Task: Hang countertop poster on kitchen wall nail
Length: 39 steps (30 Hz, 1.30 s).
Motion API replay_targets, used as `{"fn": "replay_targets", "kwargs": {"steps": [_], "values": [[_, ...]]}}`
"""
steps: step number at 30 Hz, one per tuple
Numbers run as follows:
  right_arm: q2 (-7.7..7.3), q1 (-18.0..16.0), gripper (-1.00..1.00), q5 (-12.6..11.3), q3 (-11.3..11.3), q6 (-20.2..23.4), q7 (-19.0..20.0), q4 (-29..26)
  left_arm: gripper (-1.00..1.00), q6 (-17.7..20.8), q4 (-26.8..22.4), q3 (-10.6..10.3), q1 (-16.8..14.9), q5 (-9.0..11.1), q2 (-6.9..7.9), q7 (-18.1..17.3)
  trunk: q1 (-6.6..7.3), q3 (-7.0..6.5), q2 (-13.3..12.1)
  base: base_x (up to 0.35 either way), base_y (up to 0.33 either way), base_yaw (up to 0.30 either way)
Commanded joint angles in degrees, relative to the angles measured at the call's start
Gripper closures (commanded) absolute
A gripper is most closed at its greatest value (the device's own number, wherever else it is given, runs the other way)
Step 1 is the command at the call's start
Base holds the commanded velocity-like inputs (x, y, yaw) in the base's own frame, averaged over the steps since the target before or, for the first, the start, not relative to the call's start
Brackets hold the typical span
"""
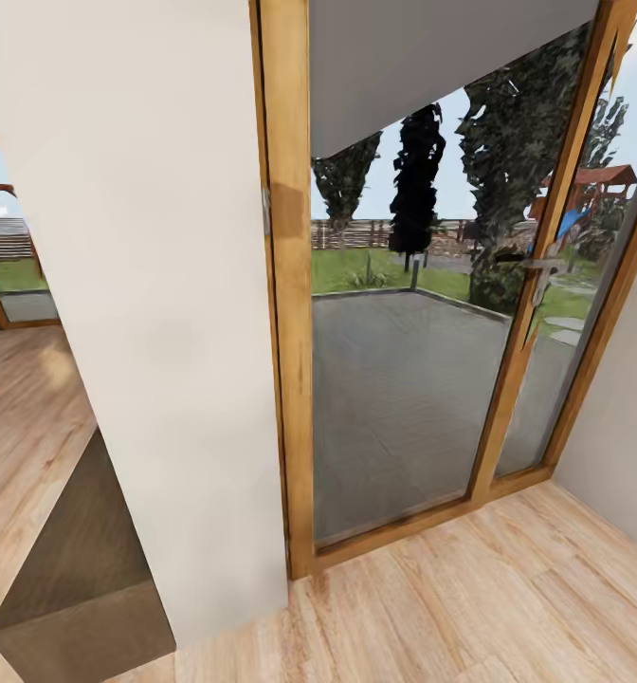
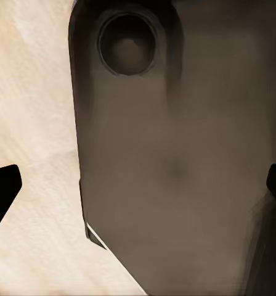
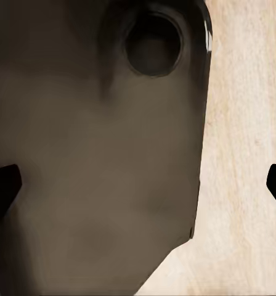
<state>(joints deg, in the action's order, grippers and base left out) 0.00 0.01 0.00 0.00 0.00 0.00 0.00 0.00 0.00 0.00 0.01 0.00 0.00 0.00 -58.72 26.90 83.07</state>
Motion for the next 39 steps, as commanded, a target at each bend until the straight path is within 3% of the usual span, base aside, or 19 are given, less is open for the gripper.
{"fn": "replay_targets", "kwargs": {"steps": [1,7,23,31,32,37,39], "values": [[0.33,-0.34,-1.00,0.04,0.32,-0.33,0.09,-0.33,-1.00,-0.29,-0.33,0.00,0.33,-0.06,-0.33,-0.33,0.00,0.03,0.01,0.000,0.000,0.000],[0.57,-2.31,-1.00,0.11,0.38,-1.10,0.12,-1.52,-1.00,-0.32,-2.24,-0.13,1.51,-0.03,-2.09,-0.37,0.00,0.03,0.01,0.000,0.000,0.000],[0.57,-2.40,-1.00,0.11,0.38,-1.10,0.12,-1.52,-1.00,-0.32,-2.29,-0.13,1.51,-0.03,-2.09,-0.37,0.00,0.03,0.01,0.000,0.000,0.000],[-1.60,-5.04,-1.00,-0.71,-0.48,-3.23,-0.15,-3.93,-1.00,-1.97,-4.87,0.18,1.86,-0.45,-2.07,0.21,0.00,0.03,0.01,0.000,0.000,0.000],[-1.63,-9.82,-1.00,-0.71,-0.47,-10.89,-0.18,-20.15,-1.00,-3.18,-34.63,0.21,1.86,-0.45,-2.00,0.20,0.00,0.03,0.01,0.000,0.000,0.000],[-1.73,-10.02,-1.00,-0.70,-0.44,-11.44,-0.25,-21.13,-1.00,-10.23,-34.69,0.45,1.87,-0.52,-1.40,0.18,0.00,0.03,0.01,0.000,0.000,0.000],[-1.75,-10.02,-1.00,-0.70,-0.44,-11.49,-0.26,-21.20,-1.00,-10.84,-33.98,0.45,1.85,-0.52,-1.36,0.19,0.00,0.03,0.01,0.000,0.000,0.000]]}}
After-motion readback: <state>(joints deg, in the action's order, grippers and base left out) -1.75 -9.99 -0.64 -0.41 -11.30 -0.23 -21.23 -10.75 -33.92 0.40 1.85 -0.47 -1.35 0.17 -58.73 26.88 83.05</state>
